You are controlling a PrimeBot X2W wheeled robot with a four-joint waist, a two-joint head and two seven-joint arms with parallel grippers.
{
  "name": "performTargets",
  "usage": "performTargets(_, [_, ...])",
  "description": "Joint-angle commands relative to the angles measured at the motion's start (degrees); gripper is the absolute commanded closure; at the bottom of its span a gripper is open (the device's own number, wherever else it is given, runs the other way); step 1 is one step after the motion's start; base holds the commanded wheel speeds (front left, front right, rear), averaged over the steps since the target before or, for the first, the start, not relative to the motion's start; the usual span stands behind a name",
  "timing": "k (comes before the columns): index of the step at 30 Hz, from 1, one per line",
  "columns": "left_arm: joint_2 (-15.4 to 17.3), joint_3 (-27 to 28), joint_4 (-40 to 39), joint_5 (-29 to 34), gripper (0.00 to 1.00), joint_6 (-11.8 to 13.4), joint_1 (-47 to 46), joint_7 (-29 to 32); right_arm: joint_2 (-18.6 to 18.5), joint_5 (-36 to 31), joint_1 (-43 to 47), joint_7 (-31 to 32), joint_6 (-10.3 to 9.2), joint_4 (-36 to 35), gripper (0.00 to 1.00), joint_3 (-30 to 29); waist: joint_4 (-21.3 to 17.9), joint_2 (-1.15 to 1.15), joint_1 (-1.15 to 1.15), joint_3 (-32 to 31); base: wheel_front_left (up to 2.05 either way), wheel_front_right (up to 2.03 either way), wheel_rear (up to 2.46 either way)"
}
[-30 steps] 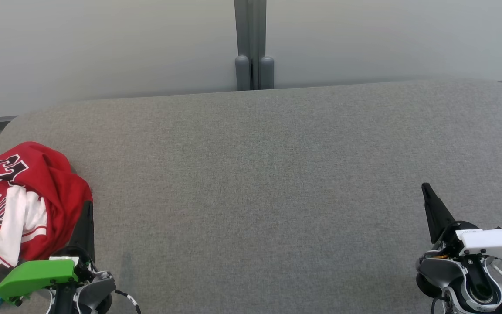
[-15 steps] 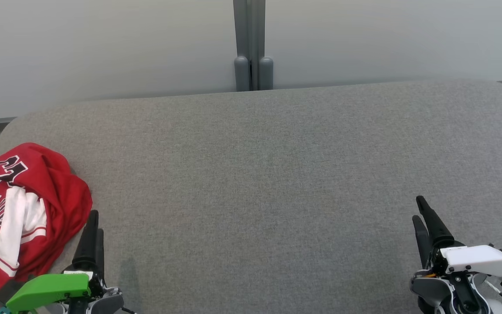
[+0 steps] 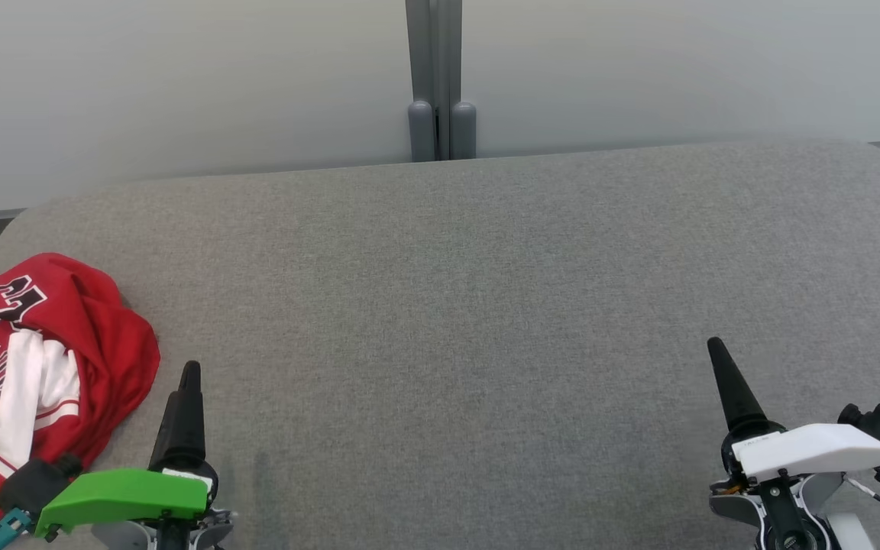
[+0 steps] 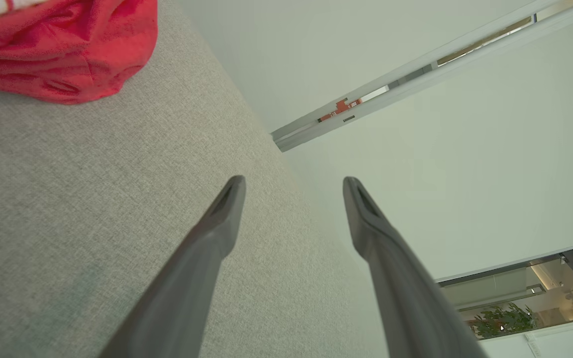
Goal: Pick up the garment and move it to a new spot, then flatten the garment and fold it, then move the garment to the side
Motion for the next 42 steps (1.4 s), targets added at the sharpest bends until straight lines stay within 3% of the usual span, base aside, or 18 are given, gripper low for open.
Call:
performTargets(1, [0.3,-0.7,-1.5,3.9,0.0,0.7,0.0,-0.9,-0.3,-3.7,-0.2,-1.0,0.01,-1.2,0.0,1.0,-0.1,0.0,0.0,0.0,0.0,0.0,0.0])
performTargets(14, [0.5,-3.3,-3.6,15.4,0.0,2.1,1.2,-3.7,-0.3,-15.1,0.7,-3.8,0.01,-1.8,0.0,4.0,-0.3,0.0,0.0,-0.5,0.0,0.0,0.0])
performTargets(42, [0.7,-6.8,-5.5,35.1,0.0,1.2,4.6,-8.5,-0.5,-34.7,4.1,-8.6,0.02,-5.1,0.0,7.8,-0.7,0.0,0.0,-2.4,0.0,0.0,0.0])
